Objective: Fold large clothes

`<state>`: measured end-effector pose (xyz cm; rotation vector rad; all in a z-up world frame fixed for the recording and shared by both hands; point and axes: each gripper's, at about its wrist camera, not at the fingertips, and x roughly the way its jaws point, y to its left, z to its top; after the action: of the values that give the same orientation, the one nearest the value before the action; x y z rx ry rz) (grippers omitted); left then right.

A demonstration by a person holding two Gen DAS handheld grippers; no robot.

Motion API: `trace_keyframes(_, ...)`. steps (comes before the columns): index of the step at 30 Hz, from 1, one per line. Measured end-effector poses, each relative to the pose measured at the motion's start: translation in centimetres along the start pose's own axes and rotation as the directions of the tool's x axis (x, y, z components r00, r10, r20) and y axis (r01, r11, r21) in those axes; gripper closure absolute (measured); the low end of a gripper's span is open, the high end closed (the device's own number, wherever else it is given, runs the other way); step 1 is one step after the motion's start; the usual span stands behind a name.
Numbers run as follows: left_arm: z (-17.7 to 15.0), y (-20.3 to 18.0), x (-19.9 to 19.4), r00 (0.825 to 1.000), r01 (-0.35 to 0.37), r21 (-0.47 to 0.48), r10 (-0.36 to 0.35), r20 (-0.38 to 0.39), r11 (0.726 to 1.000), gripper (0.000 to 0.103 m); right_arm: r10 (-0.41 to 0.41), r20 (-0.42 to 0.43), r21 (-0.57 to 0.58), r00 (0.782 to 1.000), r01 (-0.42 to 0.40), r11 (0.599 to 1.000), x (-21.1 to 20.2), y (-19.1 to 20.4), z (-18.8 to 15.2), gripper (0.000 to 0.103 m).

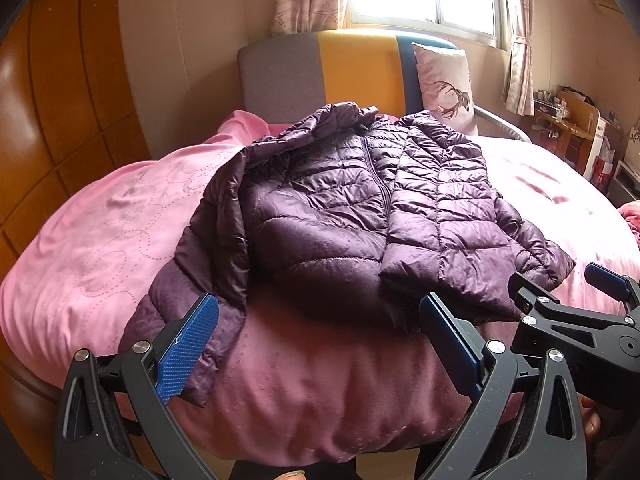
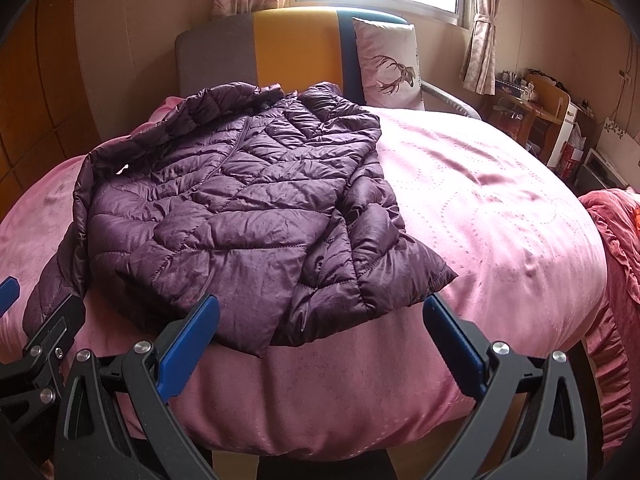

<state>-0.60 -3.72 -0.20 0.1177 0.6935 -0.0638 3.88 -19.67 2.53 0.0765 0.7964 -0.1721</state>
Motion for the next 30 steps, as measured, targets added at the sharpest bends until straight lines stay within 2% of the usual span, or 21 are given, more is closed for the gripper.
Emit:
trace_keyframes(23, -0.4, -0.8, 0.4, 1.0, 0.019, 0.024, -0.018, -0.019, 1.0, 0.004, -0.004, -0.015, 0.005, 1.0, 0.004, 1.0, 0.5, -0.1, -0.4, 0.002)
trace_keyframes(30, -0.6, -0.5, 1.1, 0.999, 0.004, 0.023, -0.003, -0.039, 1.0, 0.004, -0.001, -0.018, 0.004, 1.0, 0.001, 1.0, 0.7, -0.1, -0.5, 0.002)
